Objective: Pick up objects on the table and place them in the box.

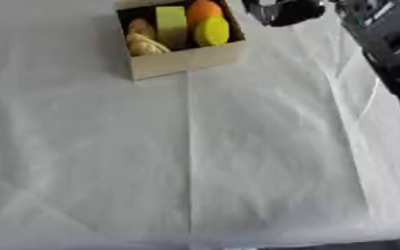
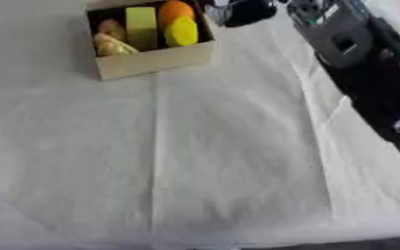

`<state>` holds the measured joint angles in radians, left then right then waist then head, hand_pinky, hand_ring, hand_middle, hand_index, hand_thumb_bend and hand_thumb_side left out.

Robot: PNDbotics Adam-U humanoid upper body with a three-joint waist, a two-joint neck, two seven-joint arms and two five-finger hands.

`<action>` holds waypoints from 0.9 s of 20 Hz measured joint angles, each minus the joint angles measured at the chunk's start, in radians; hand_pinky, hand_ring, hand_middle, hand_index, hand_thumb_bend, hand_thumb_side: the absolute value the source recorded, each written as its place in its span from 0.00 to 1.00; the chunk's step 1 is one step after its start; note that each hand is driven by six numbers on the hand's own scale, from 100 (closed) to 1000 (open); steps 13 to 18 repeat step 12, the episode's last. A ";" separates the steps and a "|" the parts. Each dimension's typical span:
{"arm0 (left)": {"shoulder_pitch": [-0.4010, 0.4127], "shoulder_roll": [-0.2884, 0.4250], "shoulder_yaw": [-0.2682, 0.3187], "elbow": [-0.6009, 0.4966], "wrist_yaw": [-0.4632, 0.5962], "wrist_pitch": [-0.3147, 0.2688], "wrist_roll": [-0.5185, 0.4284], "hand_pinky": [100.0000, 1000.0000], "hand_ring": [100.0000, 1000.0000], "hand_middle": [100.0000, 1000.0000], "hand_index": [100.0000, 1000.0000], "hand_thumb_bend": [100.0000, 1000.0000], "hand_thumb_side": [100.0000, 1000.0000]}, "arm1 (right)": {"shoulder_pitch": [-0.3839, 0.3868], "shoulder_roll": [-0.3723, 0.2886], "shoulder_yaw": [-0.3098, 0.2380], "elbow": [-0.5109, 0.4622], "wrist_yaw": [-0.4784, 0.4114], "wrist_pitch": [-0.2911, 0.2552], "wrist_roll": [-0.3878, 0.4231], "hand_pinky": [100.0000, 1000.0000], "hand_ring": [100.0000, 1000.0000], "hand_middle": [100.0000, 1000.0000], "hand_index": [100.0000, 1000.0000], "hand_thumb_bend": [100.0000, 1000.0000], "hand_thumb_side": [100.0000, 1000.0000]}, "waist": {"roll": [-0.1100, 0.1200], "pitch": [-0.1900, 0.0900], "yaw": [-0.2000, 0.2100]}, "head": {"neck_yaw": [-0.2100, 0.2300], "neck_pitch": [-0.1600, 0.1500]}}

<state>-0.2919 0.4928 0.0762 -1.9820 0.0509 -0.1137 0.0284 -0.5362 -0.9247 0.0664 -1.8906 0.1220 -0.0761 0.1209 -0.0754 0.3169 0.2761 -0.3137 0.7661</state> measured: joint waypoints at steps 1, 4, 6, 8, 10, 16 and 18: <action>0.004 0.000 0.002 0.000 -0.002 0.000 0.003 0.79 0.69 0.53 0.82 0.00 0.53 | 0.021 -0.015 -0.020 -0.033 -0.045 0.003 -0.029 0.90 0.81 0.78 0.90 0.00 0.47 | 0.005 -0.006 -0.007 | 0.009 0.000; 0.014 0.000 0.008 0.000 -0.010 -0.001 0.015 0.79 0.69 0.53 0.82 0.00 0.53 | 0.100 -0.050 -0.073 -0.080 -0.166 -0.040 -0.105 0.92 0.82 0.79 0.90 0.00 0.54 | 0.015 -0.012 -0.026 | 0.036 0.000; 0.022 0.000 0.012 0.000 -0.014 -0.004 0.023 0.79 0.69 0.53 0.82 0.00 0.53 | 0.166 -0.059 -0.104 -0.087 -0.240 -0.085 -0.145 0.93 0.82 0.80 0.90 0.00 0.56 | 0.020 -0.016 -0.036 | 0.052 0.000; 0.030 0.000 0.018 0.000 -0.017 -0.008 0.034 0.79 0.69 0.54 0.82 0.00 0.53 | 0.229 -0.061 -0.134 -0.090 -0.304 -0.135 -0.168 0.95 0.82 0.80 0.91 0.00 0.58 | 0.022 -0.022 -0.045 | 0.067 0.000; 0.037 0.000 0.023 0.000 -0.017 -0.012 0.047 0.79 0.69 0.54 0.82 0.00 0.53 | 0.290 -0.061 -0.158 -0.093 -0.361 -0.186 -0.174 0.96 0.82 0.81 0.91 0.00 0.58 | 0.023 -0.023 -0.053 | 0.079 0.000; 0.041 0.000 0.028 0.000 -0.017 -0.019 0.062 0.79 0.69 0.54 0.82 0.00 0.53 | 0.346 -0.054 -0.175 -0.093 -0.414 -0.236 -0.167 0.97 0.82 0.81 0.91 0.00 0.59 | 0.023 -0.024 -0.056 | 0.089 0.000; 0.041 0.000 0.028 0.000 -0.017 -0.019 0.062 0.79 0.69 0.54 0.82 0.00 0.53 | 0.346 -0.054 -0.175 -0.093 -0.414 -0.236 -0.167 0.97 0.82 0.81 0.91 0.00 0.59 | 0.023 -0.024 -0.056 | 0.089 0.000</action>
